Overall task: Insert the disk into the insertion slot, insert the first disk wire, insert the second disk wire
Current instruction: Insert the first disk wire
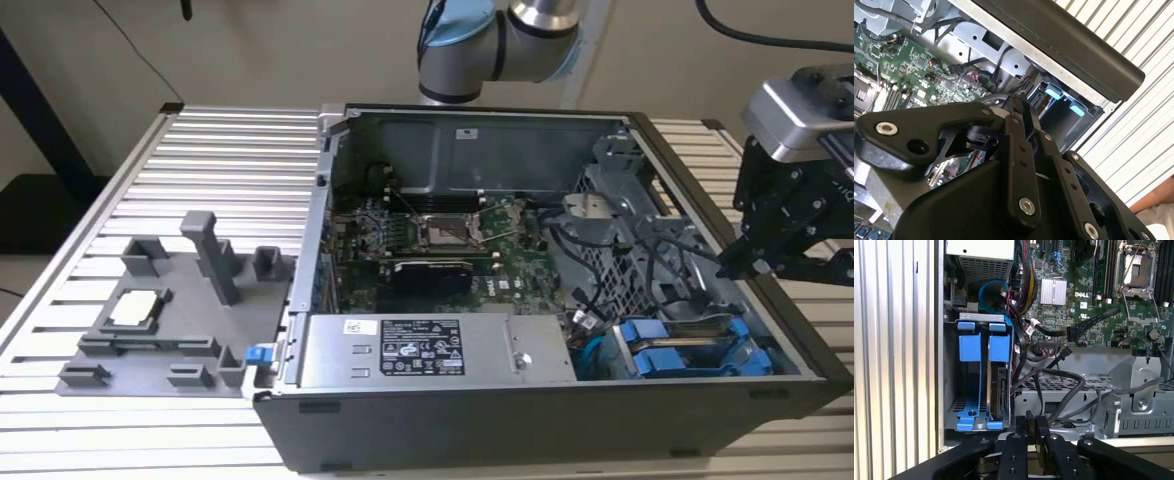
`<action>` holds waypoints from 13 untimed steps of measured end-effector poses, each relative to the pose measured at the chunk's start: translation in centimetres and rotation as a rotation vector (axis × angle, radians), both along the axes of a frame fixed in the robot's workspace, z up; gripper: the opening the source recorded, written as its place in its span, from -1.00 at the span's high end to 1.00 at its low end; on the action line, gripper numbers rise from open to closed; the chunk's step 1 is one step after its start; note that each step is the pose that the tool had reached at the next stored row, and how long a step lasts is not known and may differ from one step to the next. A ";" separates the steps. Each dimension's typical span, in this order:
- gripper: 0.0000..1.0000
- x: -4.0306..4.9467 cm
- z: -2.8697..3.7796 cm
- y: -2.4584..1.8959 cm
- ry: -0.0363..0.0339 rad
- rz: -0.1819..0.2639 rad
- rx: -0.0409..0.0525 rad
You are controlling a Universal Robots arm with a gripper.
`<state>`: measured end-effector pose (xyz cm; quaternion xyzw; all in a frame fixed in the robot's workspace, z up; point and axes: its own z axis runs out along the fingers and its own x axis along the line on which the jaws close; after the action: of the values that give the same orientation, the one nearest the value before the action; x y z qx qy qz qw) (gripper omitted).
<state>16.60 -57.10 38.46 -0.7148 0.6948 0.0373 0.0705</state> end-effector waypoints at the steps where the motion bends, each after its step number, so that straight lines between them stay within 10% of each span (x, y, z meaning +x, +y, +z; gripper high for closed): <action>1: 0.62 0.00 0.00 0.00 0.0001 0.000 0.0000; 13: 0.62 -0.12 -0.46 0.00 0.0001 0.000 -0.0052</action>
<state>16.49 -57.10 38.00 -0.7150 0.6949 0.0356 0.0686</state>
